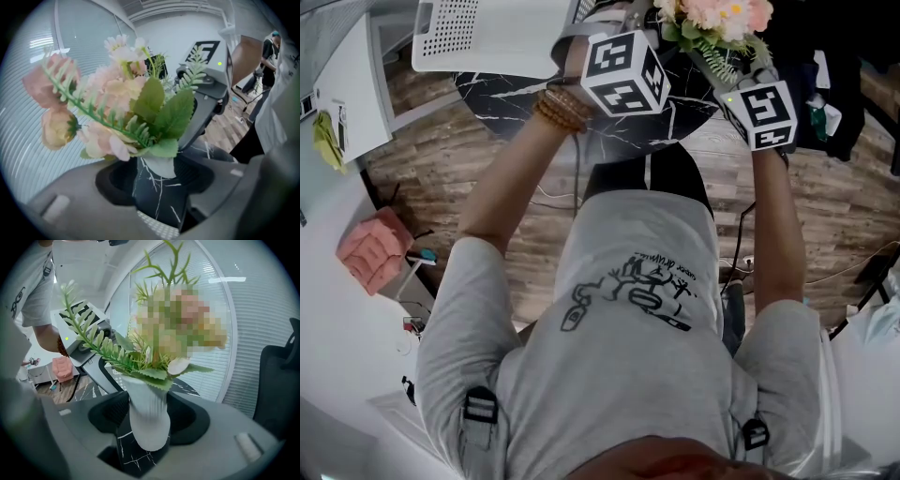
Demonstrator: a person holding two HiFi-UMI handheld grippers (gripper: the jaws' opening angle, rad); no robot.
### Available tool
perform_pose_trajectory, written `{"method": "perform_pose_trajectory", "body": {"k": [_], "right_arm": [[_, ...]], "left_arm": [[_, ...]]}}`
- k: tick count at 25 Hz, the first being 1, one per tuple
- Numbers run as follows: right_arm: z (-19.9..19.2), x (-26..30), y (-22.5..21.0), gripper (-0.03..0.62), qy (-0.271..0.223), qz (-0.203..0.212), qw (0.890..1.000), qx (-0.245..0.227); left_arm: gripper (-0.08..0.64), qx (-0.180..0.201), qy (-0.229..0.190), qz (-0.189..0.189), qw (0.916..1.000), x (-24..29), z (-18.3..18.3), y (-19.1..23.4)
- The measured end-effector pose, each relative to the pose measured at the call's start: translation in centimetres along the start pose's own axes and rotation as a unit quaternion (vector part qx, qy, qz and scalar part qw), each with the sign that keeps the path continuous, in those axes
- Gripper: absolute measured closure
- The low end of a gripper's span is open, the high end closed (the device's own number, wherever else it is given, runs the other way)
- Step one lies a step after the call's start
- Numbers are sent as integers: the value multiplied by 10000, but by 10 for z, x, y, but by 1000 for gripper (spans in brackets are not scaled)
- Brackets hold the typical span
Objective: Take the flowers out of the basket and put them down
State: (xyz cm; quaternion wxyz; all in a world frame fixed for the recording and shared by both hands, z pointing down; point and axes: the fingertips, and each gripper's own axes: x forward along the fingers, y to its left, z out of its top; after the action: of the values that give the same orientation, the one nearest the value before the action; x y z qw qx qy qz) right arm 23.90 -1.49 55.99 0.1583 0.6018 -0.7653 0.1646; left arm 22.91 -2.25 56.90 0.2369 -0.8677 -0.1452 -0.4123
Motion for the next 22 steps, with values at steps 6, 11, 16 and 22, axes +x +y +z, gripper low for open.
{"method": "perform_pose_trajectory", "body": {"k": [6, 11, 16, 22], "right_arm": [[-5, 1, 1, 328, -3, -25, 10000, 0], [-13, 1, 3, 328, 55, 16, 10000, 19], [-17, 3, 4, 327, 71, 26, 10000, 41], [-19, 4, 3, 328, 42, 20, 10000, 47]], "left_arm": [[316, 7, 32, 12, 10000, 3, -2, -4], [316, -10, 84, -25, 10000, 8, -6, -10], [314, -23, 112, -43, 9999, 11, -8, -12], [314, -14, 77, 6, 10000, 13, -9, -12]]}}
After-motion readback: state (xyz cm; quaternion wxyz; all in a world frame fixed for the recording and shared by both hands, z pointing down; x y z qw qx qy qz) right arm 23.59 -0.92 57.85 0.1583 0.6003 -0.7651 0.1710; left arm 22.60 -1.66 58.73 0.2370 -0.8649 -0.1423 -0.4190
